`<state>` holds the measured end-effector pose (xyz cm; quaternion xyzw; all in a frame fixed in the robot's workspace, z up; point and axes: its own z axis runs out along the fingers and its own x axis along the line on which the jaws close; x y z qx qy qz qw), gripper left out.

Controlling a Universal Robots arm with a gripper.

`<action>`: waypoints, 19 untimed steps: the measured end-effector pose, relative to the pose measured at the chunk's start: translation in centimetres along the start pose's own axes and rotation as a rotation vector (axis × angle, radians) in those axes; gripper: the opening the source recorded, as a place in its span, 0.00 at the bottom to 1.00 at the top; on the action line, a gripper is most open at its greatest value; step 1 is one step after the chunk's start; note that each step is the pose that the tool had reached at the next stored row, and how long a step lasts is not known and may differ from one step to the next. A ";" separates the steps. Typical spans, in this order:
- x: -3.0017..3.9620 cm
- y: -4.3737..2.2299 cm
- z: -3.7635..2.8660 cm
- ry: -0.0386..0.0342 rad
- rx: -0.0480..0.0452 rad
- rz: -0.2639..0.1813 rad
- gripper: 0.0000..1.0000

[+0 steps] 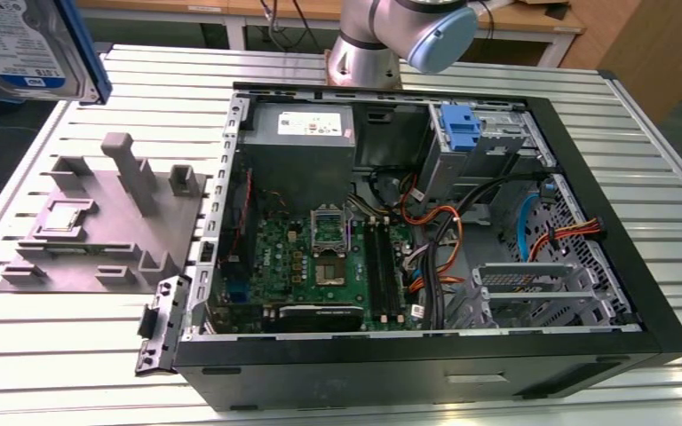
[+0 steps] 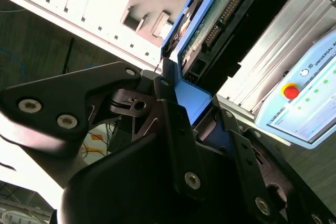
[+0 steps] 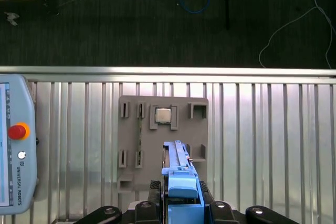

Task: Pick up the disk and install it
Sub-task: 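Pick up the disk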

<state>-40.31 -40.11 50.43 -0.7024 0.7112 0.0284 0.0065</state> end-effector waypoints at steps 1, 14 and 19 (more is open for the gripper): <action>0.00 -0.02 -0.01 0.0001 -0.0001 0.000 0.37; 0.23 -0.77 -0.04 0.0001 -0.0002 0.000 0.37; 0.31 -0.82 -0.04 0.0003 0.0000 0.000 0.37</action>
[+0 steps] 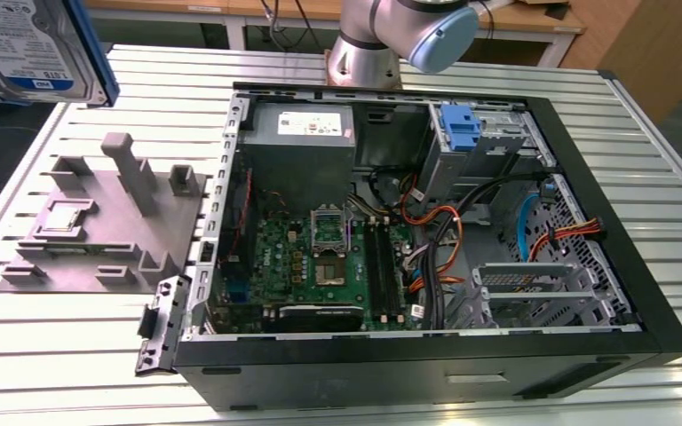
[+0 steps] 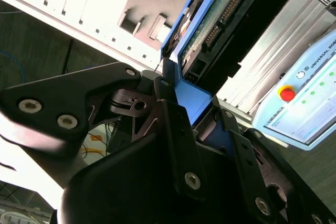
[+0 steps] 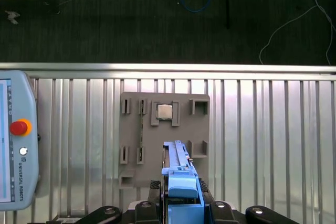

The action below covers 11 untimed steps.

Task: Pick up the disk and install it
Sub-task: 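Pick up the disk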

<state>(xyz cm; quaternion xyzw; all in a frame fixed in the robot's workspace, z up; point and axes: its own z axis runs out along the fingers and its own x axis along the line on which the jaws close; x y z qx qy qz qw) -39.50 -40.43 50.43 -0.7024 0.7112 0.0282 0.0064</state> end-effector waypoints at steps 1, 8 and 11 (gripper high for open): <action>0.00 -0.01 0.00 0.0000 -0.0001 0.000 0.37; -0.01 -0.14 -0.01 0.0001 -0.0001 0.000 0.37; 0.00 -0.19 -0.01 0.0001 -0.0001 0.000 0.37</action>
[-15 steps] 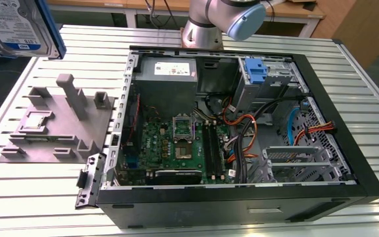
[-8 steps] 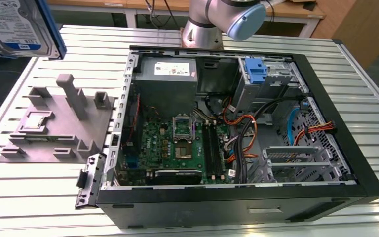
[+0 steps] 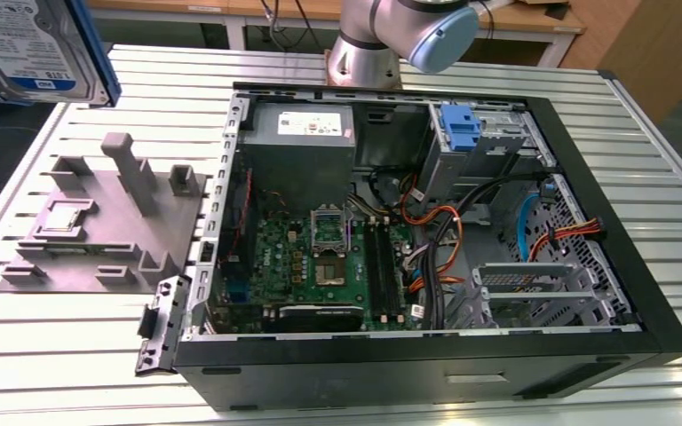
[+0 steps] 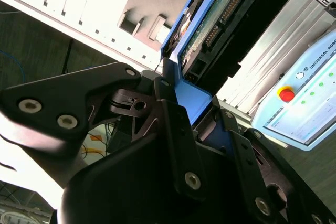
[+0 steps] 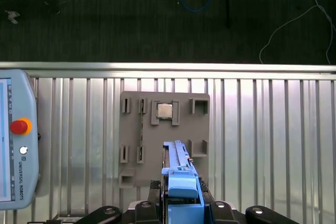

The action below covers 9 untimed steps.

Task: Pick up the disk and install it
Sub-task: 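Pick up the disk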

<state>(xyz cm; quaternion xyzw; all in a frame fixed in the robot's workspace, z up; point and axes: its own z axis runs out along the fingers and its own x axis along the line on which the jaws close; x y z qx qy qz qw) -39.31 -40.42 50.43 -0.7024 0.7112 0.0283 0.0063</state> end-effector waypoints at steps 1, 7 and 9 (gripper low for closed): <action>-0.01 -0.49 -0.01 -0.0001 0.0000 0.000 0.37; -0.01 -1.06 -0.03 0.0000 0.0000 0.000 0.37; -0.02 -1.15 -0.03 -0.0001 0.0001 0.000 0.37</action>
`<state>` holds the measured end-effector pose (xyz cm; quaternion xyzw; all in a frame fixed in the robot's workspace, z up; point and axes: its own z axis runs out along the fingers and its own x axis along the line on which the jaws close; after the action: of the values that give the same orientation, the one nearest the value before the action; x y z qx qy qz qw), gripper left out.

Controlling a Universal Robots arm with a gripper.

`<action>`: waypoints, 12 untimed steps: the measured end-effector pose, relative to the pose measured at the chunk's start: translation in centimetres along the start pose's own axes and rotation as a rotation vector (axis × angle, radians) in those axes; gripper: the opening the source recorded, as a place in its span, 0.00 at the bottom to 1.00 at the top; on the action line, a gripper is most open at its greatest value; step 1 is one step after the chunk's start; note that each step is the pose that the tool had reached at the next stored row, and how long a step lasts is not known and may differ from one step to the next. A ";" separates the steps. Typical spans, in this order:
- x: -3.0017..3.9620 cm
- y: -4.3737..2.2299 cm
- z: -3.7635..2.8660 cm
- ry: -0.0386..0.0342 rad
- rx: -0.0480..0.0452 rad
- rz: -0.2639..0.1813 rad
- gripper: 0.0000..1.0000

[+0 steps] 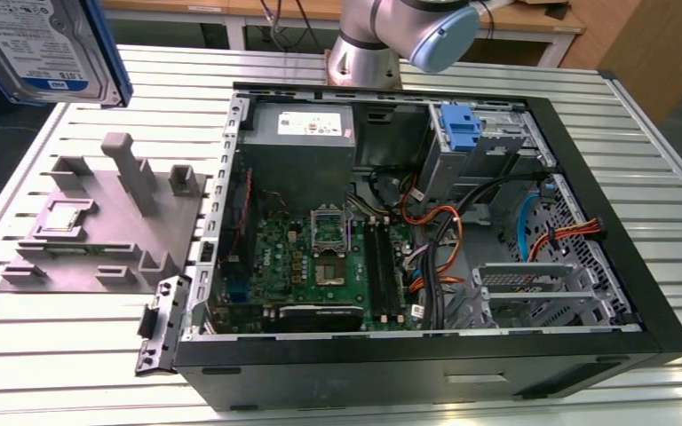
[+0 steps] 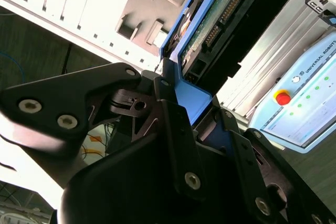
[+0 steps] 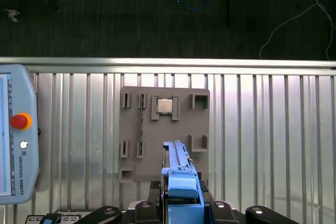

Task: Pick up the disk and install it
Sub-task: 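Pick up the disk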

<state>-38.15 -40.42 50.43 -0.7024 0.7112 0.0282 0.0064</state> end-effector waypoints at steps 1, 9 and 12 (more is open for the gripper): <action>0.00 -0.03 0.00 0.0001 -0.0001 0.000 0.37; 0.18 -0.12 -0.02 0.0001 -0.0001 0.000 0.37; 0.19 -0.18 -0.01 0.0000 0.0000 0.000 0.37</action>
<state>-37.98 -40.61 50.43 -0.7024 0.7112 0.0282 0.0064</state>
